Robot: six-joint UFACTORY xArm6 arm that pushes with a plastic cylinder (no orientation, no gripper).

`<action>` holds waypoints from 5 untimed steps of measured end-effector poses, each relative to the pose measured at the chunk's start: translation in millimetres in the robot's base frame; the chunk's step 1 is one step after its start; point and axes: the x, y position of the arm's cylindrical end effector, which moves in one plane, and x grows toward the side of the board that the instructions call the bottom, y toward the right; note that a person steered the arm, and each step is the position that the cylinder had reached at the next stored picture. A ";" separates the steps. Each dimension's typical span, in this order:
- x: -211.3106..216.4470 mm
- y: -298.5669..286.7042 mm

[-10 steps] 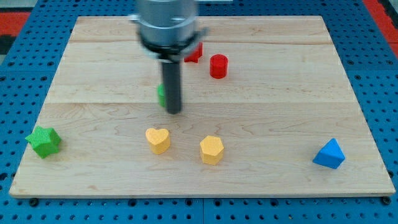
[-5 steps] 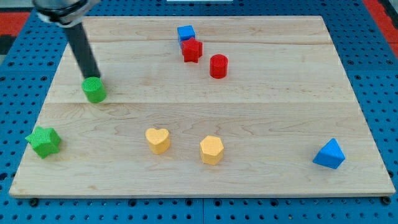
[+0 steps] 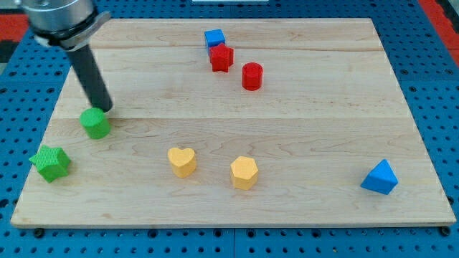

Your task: Push the green circle to the top right side of the green star

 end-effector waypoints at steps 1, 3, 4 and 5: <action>25.5 -31.1; 21.2 -52.8; 18.1 -52.9; 15.0 -53.0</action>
